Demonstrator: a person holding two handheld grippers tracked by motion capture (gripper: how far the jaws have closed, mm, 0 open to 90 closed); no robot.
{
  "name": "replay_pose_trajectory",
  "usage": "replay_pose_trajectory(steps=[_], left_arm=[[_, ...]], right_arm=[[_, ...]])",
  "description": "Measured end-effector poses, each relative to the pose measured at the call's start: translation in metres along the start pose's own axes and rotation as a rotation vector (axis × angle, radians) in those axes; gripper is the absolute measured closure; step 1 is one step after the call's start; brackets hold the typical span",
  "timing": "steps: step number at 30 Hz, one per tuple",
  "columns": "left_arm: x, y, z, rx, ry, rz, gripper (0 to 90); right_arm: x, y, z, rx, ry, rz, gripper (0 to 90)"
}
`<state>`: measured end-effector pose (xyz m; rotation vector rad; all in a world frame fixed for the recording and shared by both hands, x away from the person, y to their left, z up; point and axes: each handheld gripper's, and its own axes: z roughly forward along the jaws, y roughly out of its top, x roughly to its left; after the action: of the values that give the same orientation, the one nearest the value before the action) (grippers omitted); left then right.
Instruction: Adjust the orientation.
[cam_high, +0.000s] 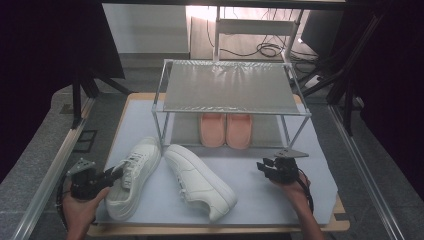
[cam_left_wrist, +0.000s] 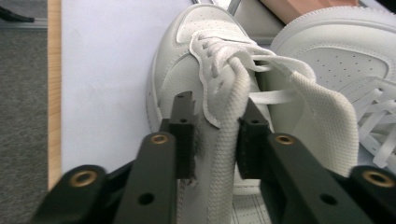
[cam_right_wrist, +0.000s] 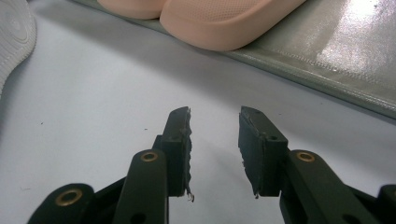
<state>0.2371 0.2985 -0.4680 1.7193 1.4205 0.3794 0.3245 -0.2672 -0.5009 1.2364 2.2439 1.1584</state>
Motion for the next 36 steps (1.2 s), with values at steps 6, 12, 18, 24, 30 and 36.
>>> replay_pose_trajectory(steps=[6, 12, 18, 24, 30, 36], left_arm=[[-0.003, 0.006, -0.009, -0.052, 0.008, 0.000, 39.6], [-0.015, 0.017, -0.028, -0.103, -0.007, 0.053, 37.5], [-0.034, 0.031, -0.033, -0.126, -0.043, 0.115, 41.7], [-0.058, 0.042, -0.030, -0.116, -0.101, 0.175, 46.9], [-0.080, 0.046, -0.015, -0.070, -0.134, 0.226, 56.2], [-0.088, 0.043, -0.001, -0.034, -0.150, 0.238, 72.1]], right_arm=[[0.000, 0.000, 0.000, 0.000, 0.000, 0.001, 64.7], [0.000, 0.000, 0.000, -0.002, 0.003, -0.002, 64.6], [0.000, 0.000, -0.001, -0.003, 0.006, 0.002, 64.3], [0.000, 0.000, -0.002, -0.005, 0.009, 0.004, 64.2], [0.001, 0.001, -0.002, -0.005, 0.013, 0.002, 64.0], [0.000, 0.001, -0.004, -0.009, 0.012, 0.006, 64.0]])
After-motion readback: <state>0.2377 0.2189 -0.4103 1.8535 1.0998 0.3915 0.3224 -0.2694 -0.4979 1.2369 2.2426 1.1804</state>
